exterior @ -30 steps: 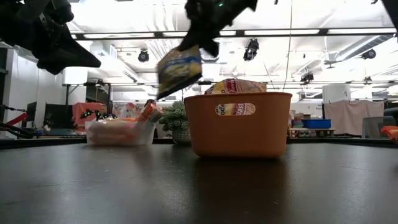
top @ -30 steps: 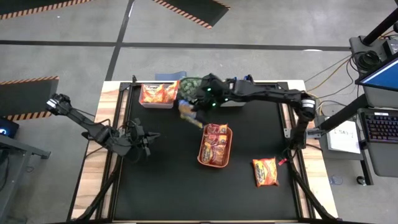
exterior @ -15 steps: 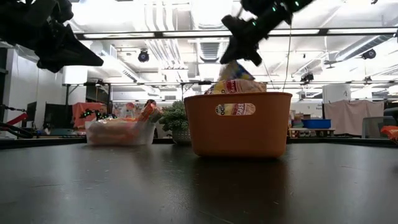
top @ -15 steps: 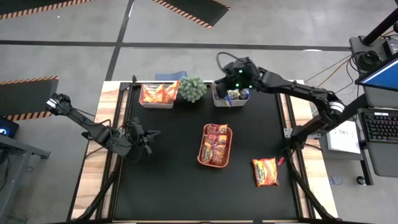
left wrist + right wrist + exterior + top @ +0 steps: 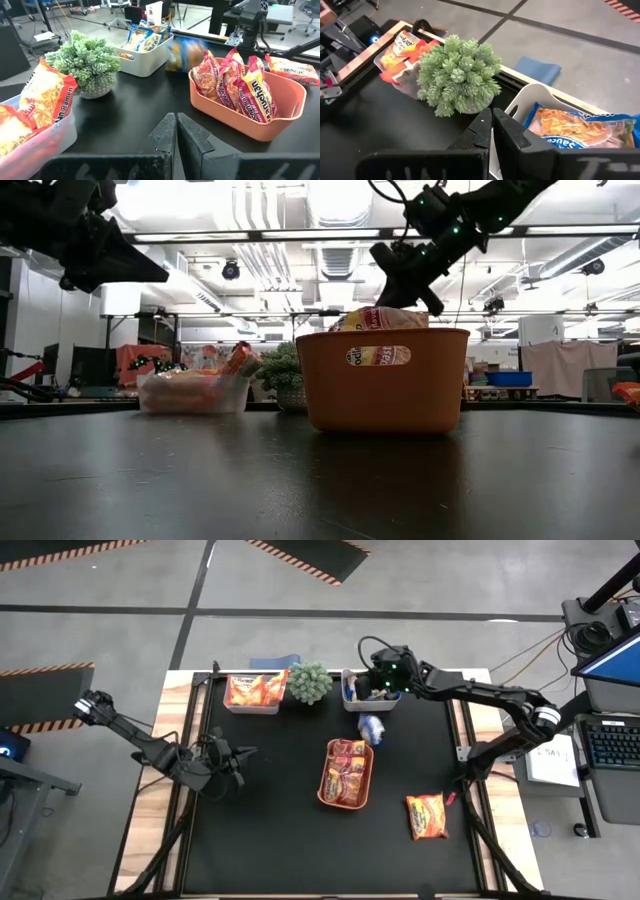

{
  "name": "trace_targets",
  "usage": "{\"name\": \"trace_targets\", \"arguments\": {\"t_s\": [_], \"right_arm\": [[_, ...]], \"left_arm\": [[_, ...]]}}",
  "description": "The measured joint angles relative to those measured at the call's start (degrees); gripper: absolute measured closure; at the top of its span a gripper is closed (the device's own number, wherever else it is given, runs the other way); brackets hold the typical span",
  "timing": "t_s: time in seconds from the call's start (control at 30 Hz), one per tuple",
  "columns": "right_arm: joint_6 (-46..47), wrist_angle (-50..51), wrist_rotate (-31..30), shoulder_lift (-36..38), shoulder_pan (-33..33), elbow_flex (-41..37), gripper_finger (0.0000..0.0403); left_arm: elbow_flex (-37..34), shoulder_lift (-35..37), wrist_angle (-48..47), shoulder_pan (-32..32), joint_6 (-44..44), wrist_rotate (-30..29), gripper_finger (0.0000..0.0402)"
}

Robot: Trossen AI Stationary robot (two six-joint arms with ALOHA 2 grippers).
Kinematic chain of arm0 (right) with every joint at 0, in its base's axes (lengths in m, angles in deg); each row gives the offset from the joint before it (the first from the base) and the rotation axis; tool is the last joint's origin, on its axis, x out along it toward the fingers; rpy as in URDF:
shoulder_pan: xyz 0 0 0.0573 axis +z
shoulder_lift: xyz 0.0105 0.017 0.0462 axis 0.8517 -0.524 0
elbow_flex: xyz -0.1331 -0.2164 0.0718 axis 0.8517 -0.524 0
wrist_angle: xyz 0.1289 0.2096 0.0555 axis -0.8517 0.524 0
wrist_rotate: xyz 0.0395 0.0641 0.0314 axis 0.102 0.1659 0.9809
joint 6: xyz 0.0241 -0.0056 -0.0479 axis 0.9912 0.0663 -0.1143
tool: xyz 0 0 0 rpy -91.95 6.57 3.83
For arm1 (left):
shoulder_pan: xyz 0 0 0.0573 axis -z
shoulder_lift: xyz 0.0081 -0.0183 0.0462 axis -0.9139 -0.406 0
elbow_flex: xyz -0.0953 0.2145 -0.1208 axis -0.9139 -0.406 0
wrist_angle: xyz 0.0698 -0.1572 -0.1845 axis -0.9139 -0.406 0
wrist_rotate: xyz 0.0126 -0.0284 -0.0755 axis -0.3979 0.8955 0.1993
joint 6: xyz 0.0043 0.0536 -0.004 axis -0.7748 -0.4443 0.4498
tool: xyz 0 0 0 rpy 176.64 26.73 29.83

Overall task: Sort Maruchan noodles
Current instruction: Put the blue noodle pack into the gray bin

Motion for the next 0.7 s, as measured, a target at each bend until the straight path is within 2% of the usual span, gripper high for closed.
{"name": "trace_targets", "arguments": {"t_s": [0.1,0.17,0.27,0.4,0.5,0.7], "right_arm": [[-0.29,0.08,0.33,0.20,0.04,-0.44,0.0394],[-1.28,2.02,3.05,0.49,0.09,-0.50,0.0394],[-1.74,7.77,5.97,1.12,0.91,-0.53,0.0394],[-3.94,15.38,6.14,2.38,3.35,-0.55,0.0394],[-1.90,20.77,6.17,3.34,4.96,-0.57,0.0393],[1.58,26.07,6.19,3.73,8.40,-1.07,0.0354]], "left_arm": [[0.00,-0.02,0.07,0.00,-0.04,-0.10,0.0402],[0.00,-0.14,0.18,0.00,-0.04,-0.10,0.0402],[0.00,-0.47,0.25,-0.03,-0.08,-0.10,0.0402],[0.00,-1.11,0.25,-0.04,-0.68,-0.12,0.0402],[0.00,-1.61,0.27,-0.04,-0.68,-0.12,0.0402],[0.00,-2.56,0.49,-0.09,-0.68,-1.04,0.0402]]}}
